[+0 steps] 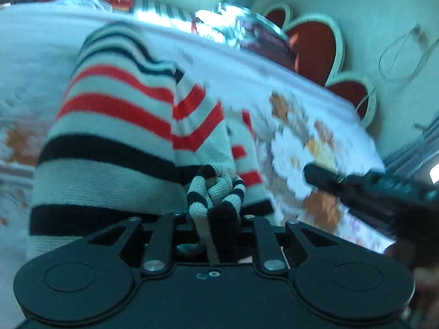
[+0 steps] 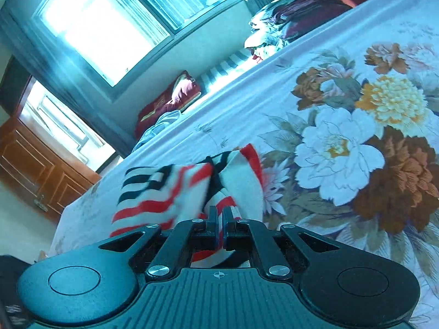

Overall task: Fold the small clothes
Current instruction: 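Grasp the folded sweater edge with both grippers, then fold the sweater over onto itself with both grippers and release, then grasp the end of the folded sweater with both grippers, then fold the sweater end over again with both grippers and lay it down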

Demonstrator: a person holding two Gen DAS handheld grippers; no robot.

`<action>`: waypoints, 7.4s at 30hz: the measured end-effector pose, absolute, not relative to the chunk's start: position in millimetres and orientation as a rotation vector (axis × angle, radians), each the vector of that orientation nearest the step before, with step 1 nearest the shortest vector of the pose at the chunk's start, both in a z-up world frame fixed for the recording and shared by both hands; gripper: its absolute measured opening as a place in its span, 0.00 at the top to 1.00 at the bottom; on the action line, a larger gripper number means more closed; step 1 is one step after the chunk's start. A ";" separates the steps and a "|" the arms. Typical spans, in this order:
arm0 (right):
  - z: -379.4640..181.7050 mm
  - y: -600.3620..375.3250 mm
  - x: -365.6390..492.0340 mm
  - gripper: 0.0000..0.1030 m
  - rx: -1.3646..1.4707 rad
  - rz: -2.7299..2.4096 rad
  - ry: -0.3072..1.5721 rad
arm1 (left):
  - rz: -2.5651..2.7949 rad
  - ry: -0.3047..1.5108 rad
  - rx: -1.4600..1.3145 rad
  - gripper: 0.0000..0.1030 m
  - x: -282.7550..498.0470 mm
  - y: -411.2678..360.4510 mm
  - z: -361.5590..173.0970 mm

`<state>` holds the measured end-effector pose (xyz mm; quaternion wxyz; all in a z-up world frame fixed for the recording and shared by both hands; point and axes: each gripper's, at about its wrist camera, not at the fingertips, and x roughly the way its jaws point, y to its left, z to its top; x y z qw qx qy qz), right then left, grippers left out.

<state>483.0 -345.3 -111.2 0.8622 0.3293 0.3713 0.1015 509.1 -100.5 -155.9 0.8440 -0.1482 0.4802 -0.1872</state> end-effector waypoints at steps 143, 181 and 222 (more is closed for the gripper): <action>-106.7 -319.6 471.4 0.21 0.353 0.382 0.823 | -0.266 0.787 -0.114 0.15 459.4 -31.6 -107.9; -177.2 -341.7 546.6 0.57 0.565 0.559 1.016 | -0.239 0.966 -0.396 0.24 531.5 -22.3 -164.7; -93.6 -159.5 509.8 0.68 0.260 0.480 0.858 | -0.315 0.801 -0.249 0.51 490.1 108.1 -102.5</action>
